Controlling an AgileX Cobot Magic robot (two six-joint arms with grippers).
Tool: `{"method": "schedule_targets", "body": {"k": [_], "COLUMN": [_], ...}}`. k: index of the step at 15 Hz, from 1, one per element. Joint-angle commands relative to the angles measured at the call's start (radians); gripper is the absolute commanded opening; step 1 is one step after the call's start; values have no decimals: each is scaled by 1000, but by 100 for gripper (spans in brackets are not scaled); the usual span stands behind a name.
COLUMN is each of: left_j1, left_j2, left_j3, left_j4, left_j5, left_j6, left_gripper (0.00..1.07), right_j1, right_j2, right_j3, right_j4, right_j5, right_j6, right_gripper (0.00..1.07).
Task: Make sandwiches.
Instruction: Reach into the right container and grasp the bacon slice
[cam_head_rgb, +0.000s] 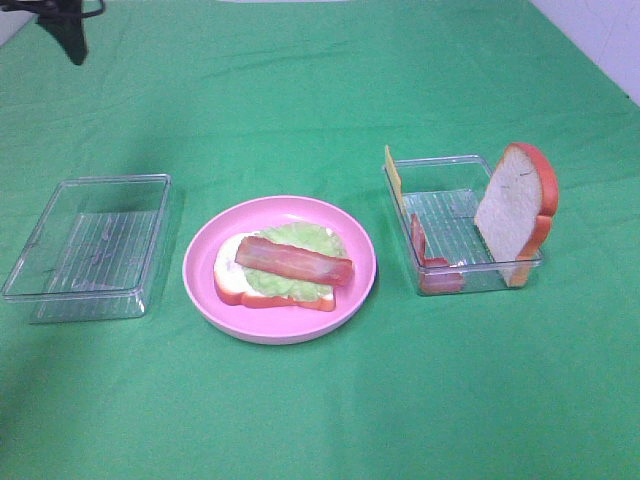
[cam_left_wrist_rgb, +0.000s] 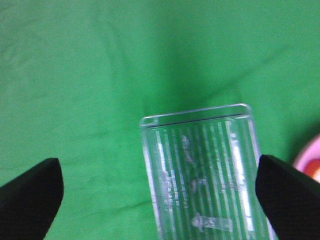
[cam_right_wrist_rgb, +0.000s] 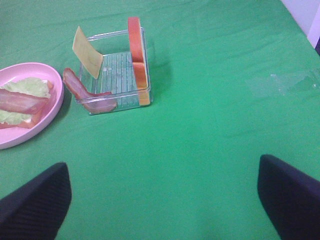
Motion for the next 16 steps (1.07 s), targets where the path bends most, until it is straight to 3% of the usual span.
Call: {"method": "schedule_targets", "body": {"k": [1,3,5,10,11,14,16], "left_j1": [60,65,42,-62,-94,-100,-100], "left_j2": [-14,-30,-101,-398,-573,-809,-1030], "left_j3": [-3,1,63,369,514,685,838], "left_j4": [-16,-16,-21,-2,-2,14,80], "left_j5": [76,76,76,35,2,-25,-21], "left_j6": [20,30,30,3,-32,-62,-104], "left_gripper": [96,94,90,89,89,89,89], "right_j1": [-2,-2,-2,-2,-2,-2,-2], "right_j2": [-12,-12,-12,-12,-12,-12,-12], "right_j3": [1,1,1,1,1,1,1], "right_j4": [1,1,1,1,1,-4,-2], "right_j5": [-14,-14,-14,-14,-14,-14,-14], "right_j6": [-16,-16,-16,-16,-16,-16,-16], "right_gripper": [97,97,97,97,97,97,97]}}
